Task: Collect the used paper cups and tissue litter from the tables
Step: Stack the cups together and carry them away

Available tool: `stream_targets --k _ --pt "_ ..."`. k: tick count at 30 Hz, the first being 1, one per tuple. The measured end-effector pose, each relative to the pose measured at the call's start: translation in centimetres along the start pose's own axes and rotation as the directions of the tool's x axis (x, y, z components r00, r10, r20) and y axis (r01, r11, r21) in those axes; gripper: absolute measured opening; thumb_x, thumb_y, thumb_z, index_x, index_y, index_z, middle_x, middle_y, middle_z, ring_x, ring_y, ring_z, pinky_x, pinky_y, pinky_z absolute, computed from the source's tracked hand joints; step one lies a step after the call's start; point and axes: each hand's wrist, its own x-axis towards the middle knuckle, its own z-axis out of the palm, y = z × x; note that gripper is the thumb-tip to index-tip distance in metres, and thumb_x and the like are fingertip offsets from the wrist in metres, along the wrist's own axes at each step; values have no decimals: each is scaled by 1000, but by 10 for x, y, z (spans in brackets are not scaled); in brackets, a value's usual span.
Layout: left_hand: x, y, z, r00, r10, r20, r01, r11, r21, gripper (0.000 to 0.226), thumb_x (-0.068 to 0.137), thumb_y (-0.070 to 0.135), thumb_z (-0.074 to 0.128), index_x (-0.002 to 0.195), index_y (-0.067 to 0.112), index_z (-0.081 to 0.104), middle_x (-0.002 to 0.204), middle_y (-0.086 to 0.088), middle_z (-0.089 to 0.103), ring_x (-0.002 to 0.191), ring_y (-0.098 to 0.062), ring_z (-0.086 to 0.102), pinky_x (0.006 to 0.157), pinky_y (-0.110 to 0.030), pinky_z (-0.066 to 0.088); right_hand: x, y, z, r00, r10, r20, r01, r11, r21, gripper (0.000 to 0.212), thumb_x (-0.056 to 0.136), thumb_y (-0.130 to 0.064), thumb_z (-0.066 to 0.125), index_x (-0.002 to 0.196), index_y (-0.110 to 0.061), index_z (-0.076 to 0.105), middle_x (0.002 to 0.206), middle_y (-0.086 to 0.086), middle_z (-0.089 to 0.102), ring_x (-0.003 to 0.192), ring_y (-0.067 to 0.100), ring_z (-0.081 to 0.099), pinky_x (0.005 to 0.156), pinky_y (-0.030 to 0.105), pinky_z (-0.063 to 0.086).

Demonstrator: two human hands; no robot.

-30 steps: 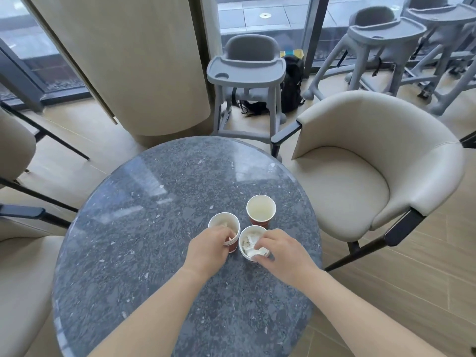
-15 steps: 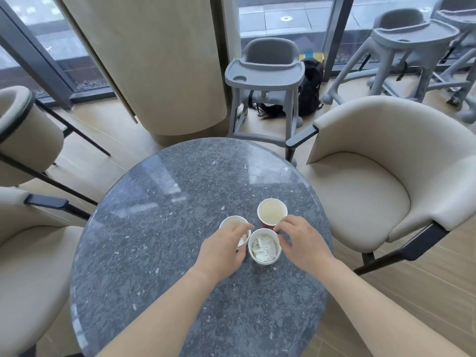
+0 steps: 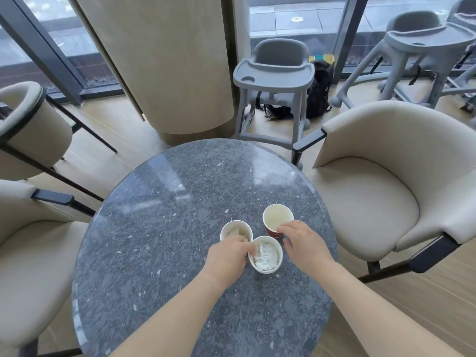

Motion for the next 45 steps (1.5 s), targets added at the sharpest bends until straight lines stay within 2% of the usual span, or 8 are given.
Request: stream_targets --k 3,9,16,19,23,30,34,45 --pt "0 -4 0 998 -52 -30 52 998 -22 23 94 25 46 108 40 56 116 11 54 115 -10 45 66 -27 40 3 0 2 1000 13 8 -13 1000 -13 28 90 -10 49 114 -19 60 117 -6 58 115 17 46 84 37 49" --pt "2 -11 -3 992 -113 -51 110 993 -45 22 93 28 44 110 39 54 109 10 54 105 -11 49 65 -28 42 9 0 5 998 65 -8 -65 997 -50 25 91 -9 45 108 -20 60 109 -6 61 107 17 48 77 34 48" --pt "3 -15 -3 991 -116 -63 111 991 -77 21 93 30 46 111 38 54 106 10 54 102 -12 50 64 -28 41 1 -12 10 1000 -22 3 23 997 -76 45 90 -10 45 128 -33 45 106 -7 59 101 17 51 72 34 49" --pt "1 -17 -4 994 -98 -56 93 992 -80 26 91 26 47 114 38 50 106 10 52 102 -12 49 63 -29 41 -4 -14 14 999 -40 22 42 994 -104 47 91 -11 44 130 -37 42 103 -7 57 97 16 49 66 33 49" --pt "-2 -22 -2 997 -61 -42 58 996 -71 39 88 13 47 118 39 47 110 10 52 104 -12 47 62 -30 42 -9 -14 16 997 -54 50 60 990 -132 43 92 -11 44 127 -36 47 107 -8 56 98 15 47 64 30 46" --pt "-4 -26 2 996 -69 -62 68 997 -26 33 91 14 48 112 39 52 110 11 54 100 -13 52 68 -31 47 -9 -23 18 994 -55 97 70 985 -159 39 88 -7 49 118 -32 52 107 -7 56 97 17 48 63 33 48" --pt "-7 -28 3 996 -51 -74 50 999 -10 29 92 17 48 107 40 55 109 10 54 98 -13 53 63 -28 41 -16 -25 20 996 -54 76 66 984 -167 35 89 -8 46 113 -32 53 100 -6 56 92 18 50 61 31 42" --pt "-39 -47 3 996 -24 -85 28 999 38 25 91 22 52 106 42 52 106 13 53 94 -15 55 61 -27 36 -42 -56 25 1000 -24 -20 21 990 -141 34 93 -16 44 121 -34 52 109 -8 59 104 16 49 71 31 46"
